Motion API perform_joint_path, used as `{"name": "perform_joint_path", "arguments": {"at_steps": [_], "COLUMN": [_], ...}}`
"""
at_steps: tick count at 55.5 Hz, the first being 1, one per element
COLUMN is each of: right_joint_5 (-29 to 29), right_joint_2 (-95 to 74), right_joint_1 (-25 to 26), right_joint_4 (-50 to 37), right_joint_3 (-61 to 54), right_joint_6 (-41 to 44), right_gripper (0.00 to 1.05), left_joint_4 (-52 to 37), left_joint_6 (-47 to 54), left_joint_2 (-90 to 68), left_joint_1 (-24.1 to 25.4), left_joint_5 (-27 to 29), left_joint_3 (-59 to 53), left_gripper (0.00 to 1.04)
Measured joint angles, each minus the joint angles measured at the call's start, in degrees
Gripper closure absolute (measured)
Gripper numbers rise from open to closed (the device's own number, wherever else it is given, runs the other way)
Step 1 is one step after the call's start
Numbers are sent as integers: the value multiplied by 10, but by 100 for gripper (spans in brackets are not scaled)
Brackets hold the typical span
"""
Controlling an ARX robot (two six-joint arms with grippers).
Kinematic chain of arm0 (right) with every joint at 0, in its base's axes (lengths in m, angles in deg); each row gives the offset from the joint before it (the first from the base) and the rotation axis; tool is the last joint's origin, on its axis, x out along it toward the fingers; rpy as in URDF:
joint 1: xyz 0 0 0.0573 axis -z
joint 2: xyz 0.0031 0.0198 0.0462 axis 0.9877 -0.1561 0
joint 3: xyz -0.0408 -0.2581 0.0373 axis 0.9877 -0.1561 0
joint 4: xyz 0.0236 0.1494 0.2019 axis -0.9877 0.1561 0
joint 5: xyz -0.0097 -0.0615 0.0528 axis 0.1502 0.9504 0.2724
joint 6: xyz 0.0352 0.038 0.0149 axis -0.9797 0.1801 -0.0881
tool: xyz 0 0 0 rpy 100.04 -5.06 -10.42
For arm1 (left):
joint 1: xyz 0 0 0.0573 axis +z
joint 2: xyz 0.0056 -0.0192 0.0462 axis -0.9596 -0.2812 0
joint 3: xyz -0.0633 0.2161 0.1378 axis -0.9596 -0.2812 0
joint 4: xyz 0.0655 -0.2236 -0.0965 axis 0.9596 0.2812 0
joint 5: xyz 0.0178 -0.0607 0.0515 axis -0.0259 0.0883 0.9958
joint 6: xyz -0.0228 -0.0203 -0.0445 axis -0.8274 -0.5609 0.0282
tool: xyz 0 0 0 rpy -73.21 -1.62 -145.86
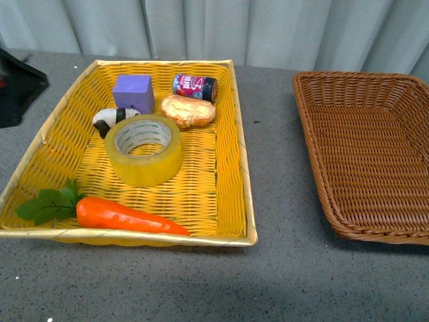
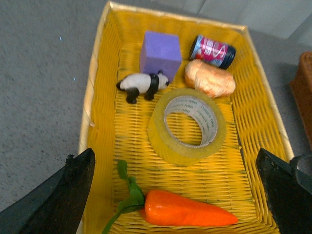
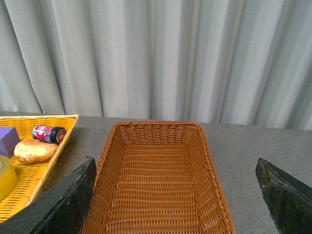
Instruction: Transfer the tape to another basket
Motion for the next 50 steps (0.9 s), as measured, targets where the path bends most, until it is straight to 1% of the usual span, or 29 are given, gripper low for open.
{"name": "perform_joint_path", "arguments": {"at_steps": [7,13,16,20,29,33,40,50], "right_joint_5": [0,0,0,0,0,0,0,0], "right_joint_2": [0,0,0,0,0,0,0,0], "right_joint_1": [0,0,0,0,0,0,0,0], "right_joint_4": [0,0,0,0,0,0,0,0], "right_joint_3": [0,0,0,0,0,0,0,0], "right_joint_6": [0,0,0,0,0,0,0,0], "right_gripper": [9,9,9,9,9,9,9,9], "left_joint_4": [36,94,98,105,130,156,176,217], "left_joint_6": [-18,-40,-44,-47,-40,-41,-46,-74], "left_joint_2": [-110,-208,-238,-261,-314,-338,-371,-415], "left_joint_1": [-13,-30,-37,-41,-47,-50,-52,-51], "left_joint_5": [7,-9,-4,3,45,47,44,41], "left_joint_3": [73,148,168,186,235,260,292,348], "left_gripper": [7,7,7,7,7,7,7,7]}}
